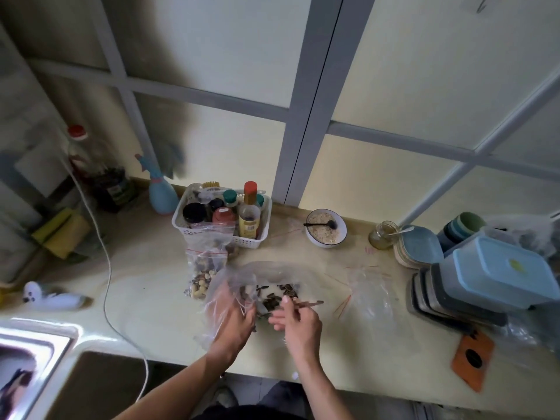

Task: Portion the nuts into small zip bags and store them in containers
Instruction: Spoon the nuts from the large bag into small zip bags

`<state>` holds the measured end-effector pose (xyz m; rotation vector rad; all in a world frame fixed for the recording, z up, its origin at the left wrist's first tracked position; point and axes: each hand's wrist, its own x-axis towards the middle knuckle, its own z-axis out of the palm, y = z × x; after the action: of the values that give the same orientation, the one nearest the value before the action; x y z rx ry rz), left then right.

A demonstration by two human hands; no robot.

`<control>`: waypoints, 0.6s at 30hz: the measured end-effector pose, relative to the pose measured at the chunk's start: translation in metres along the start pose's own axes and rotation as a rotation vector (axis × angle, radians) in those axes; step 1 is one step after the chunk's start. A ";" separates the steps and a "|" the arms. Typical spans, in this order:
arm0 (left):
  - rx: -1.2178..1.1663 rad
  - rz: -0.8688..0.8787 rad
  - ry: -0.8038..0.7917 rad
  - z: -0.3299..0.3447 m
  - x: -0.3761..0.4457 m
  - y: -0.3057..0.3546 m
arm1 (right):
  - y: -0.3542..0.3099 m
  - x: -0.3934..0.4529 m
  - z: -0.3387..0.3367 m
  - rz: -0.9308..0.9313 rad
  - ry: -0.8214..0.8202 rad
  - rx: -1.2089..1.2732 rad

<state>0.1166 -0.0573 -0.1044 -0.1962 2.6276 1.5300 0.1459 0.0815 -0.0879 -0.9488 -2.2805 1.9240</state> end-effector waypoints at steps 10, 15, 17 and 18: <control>-0.015 0.034 -0.034 -0.001 -0.010 -0.015 | 0.012 0.008 0.015 0.104 -0.058 0.074; 0.050 0.064 0.021 -0.007 -0.010 -0.012 | 0.009 0.023 0.005 0.128 0.024 0.129; 0.091 0.083 0.007 -0.007 -0.012 -0.010 | 0.008 0.029 0.000 0.130 0.063 0.153; 0.128 0.098 0.015 -0.007 -0.012 -0.012 | 0.007 0.032 -0.001 0.128 0.080 0.165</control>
<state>0.1300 -0.0680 -0.1096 -0.0709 2.7733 1.3860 0.1231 0.0978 -0.1058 -1.1526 -2.0280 2.0436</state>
